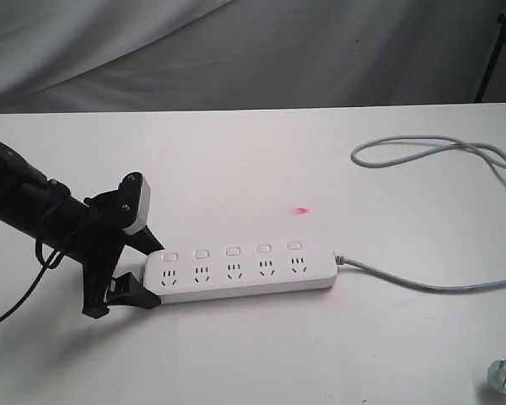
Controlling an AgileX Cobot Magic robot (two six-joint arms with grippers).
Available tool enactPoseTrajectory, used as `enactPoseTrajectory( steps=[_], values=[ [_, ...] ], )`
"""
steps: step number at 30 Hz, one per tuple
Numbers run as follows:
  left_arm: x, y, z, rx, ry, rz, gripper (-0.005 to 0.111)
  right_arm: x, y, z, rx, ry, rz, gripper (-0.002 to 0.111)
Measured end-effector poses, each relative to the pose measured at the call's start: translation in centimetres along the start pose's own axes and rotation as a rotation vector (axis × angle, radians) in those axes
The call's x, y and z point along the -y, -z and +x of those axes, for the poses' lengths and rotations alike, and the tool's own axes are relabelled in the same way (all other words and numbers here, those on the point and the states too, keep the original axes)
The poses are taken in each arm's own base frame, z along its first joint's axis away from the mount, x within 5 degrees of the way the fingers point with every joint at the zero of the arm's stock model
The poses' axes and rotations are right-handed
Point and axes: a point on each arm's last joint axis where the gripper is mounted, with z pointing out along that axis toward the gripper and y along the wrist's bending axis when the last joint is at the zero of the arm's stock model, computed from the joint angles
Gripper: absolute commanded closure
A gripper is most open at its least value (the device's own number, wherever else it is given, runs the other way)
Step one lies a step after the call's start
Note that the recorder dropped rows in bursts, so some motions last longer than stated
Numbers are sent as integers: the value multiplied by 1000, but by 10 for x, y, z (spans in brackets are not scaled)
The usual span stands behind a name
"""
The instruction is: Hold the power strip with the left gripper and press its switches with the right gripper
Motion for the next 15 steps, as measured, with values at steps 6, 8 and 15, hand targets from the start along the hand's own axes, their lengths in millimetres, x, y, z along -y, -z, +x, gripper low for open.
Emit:
enactPoseTrajectory(
  steps=[6, 8, 15],
  values=[
    [0, 0, 0, 0, 0, 0, 52, 4, 13, 24, 30, -22, 39, 108],
    [0, 0, 0, 0, 0, 0, 52, 5, 16, 28, 43, -24, 50, 108],
    [0, 0, 0, 0, 0, 0, 52, 6, 20, 46, 30, -31, 56, 108]
  ],
)
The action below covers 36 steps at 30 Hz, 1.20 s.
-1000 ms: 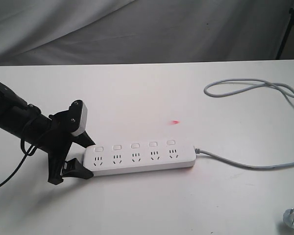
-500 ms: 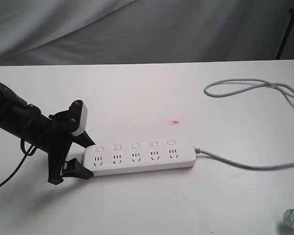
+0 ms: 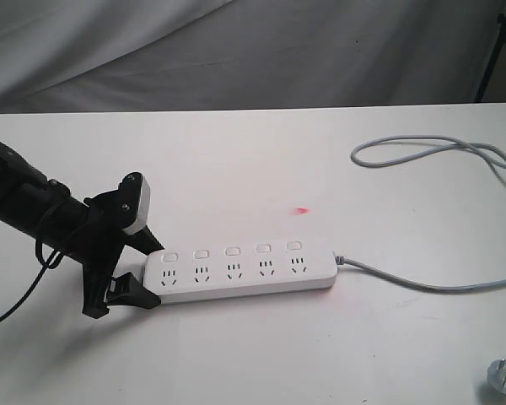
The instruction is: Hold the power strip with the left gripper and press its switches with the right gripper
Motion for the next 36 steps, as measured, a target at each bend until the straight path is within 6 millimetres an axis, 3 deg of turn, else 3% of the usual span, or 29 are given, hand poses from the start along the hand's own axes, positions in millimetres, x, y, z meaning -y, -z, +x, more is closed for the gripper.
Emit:
enactPoseTrajectory(
  steps=[17, 36],
  values=[
    [0, 0, 0, 0, 0, 0, 52, 1, 1, 20, -114, -3, 0, 108],
    [0, 0, 0, 0, 0, 0, 52, 1, 1, 21, -125, -5, 0, 108]
  ],
)
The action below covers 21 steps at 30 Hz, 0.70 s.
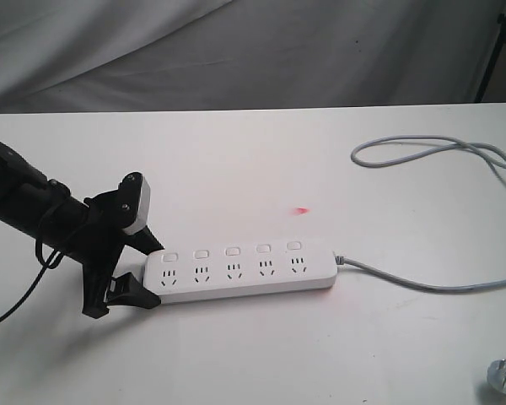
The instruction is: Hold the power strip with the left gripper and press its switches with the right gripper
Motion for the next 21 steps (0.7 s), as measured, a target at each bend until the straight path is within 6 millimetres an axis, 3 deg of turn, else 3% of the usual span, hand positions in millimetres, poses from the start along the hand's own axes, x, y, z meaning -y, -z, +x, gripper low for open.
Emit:
enactPoseTrajectory(
  steps=[15, 19, 21],
  values=[
    [0, 0, 0, 0, 0, 0, 52, 0, 0, 0, -2, 0, 0, 108],
    [0, 0, 0, 0, 0, 0, 31, 0, 0, 0, -2, 0, 0, 108],
    [1, 0, 0, -3, -7, 7, 29, 0, 0, 0, -2, 0, 0, 108]
  ],
)
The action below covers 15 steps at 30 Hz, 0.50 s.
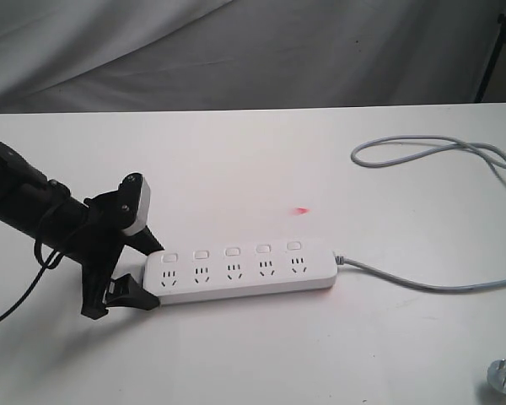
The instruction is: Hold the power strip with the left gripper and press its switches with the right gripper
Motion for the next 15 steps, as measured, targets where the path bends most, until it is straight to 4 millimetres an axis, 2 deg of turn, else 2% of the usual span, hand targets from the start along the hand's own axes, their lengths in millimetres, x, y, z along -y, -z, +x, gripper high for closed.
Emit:
enactPoseTrajectory(
  steps=[15],
  values=[
    [-1, 0, 2, -22, -15, -11, 29, 0, 0, 0, 0, 0, 0, 108]
  ],
)
